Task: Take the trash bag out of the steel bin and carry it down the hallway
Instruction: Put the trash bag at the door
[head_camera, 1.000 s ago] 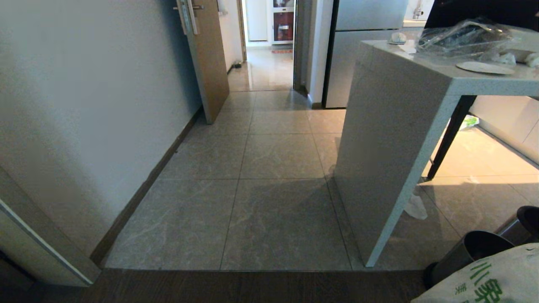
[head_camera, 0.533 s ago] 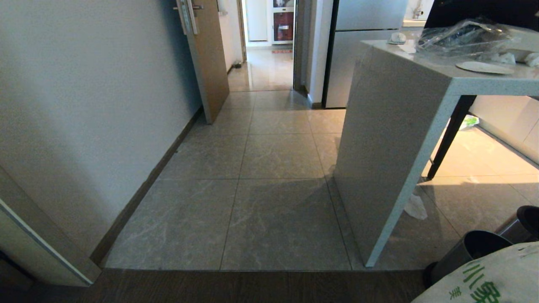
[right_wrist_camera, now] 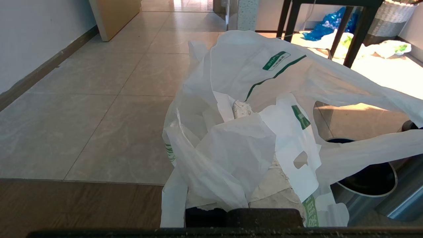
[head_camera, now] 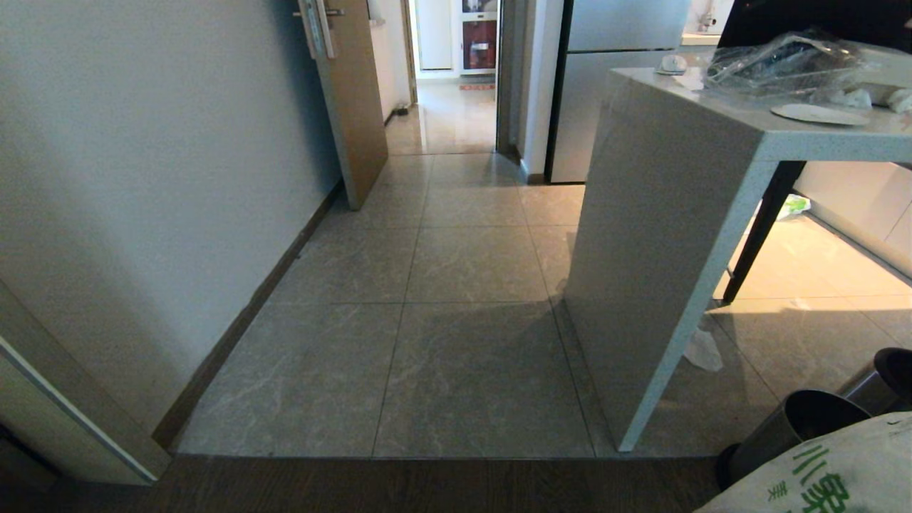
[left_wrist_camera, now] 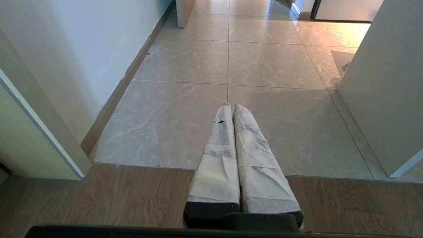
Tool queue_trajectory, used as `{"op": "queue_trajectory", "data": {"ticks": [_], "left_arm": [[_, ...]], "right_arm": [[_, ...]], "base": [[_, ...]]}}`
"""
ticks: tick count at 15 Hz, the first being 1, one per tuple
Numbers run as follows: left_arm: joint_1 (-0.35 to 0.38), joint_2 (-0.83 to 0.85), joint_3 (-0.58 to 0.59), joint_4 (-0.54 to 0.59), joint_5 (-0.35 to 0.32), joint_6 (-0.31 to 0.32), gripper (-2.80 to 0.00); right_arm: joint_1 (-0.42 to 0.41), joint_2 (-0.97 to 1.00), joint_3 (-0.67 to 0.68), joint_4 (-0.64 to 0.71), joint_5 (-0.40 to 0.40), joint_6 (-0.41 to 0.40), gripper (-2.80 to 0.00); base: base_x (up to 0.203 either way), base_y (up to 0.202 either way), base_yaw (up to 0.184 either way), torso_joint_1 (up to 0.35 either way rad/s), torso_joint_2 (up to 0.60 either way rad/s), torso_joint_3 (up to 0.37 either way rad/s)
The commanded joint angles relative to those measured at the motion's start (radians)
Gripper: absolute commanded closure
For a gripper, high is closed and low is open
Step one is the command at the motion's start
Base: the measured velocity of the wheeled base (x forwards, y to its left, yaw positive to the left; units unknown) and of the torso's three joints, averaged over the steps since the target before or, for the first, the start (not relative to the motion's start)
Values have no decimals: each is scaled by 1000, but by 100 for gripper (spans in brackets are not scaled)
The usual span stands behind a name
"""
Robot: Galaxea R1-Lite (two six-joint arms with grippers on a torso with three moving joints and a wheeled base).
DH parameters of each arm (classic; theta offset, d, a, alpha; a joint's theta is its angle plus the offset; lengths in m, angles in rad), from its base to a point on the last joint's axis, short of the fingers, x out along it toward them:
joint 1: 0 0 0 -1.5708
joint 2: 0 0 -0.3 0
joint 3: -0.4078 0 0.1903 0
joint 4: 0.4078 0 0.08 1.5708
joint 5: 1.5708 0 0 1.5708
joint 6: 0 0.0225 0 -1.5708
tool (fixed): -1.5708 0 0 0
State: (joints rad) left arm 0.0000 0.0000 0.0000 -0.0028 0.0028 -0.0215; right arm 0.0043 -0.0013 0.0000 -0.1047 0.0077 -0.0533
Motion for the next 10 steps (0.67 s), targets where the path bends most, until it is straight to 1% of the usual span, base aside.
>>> {"op": "queue_trajectory", "data": {"ticks": [1,10], "left_arm": [[0,0,0,-2,0,0,0],[0,-1,0,0,0,-2,0]], "right_arm": [[2,1,40,-1,0,1,0],[1,1,40,-1,0,0,0]], "base": [[0,0,0,0,0,0],[0,0,0,0,0,0]]}}
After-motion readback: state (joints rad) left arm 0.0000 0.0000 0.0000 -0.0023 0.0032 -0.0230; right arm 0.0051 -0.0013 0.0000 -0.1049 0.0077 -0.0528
